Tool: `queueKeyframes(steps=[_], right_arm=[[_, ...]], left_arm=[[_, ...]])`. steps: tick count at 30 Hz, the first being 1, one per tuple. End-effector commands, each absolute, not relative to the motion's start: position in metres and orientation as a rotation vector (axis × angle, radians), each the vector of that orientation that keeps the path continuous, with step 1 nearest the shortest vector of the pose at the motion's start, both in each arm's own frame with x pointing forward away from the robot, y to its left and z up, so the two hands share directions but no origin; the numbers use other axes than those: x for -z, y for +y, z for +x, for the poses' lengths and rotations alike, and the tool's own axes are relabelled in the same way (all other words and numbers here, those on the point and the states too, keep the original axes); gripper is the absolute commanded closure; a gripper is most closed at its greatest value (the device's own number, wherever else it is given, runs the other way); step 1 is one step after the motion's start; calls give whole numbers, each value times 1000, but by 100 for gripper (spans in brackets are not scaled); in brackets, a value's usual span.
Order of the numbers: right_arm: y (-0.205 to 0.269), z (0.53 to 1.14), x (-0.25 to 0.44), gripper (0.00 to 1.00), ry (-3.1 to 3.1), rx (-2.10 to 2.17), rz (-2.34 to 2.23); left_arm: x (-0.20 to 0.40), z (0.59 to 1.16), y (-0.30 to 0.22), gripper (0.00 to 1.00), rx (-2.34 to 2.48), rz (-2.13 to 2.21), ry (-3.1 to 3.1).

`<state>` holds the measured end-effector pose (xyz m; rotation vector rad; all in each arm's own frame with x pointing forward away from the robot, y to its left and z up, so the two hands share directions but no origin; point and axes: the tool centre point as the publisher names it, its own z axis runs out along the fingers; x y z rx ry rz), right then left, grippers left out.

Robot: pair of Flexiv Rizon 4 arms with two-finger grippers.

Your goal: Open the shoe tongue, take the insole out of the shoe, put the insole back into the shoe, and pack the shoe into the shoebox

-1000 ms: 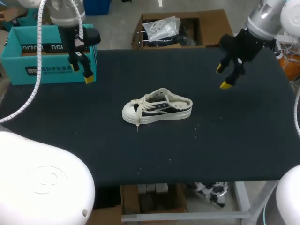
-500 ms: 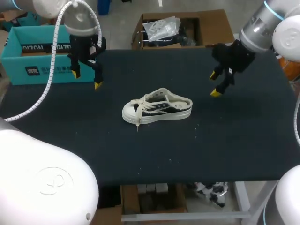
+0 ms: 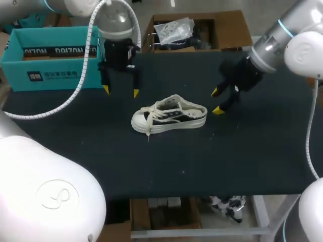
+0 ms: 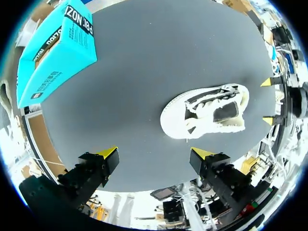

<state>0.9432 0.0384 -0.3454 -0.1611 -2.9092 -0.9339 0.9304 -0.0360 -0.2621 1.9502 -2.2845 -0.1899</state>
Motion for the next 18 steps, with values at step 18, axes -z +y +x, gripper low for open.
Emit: queueKeyframes(steps=[18], right_arm=[[82,944,397,0,-2831,1194,-154]], left_arm=[[267,912,-99,0,277,1945,-2201]])
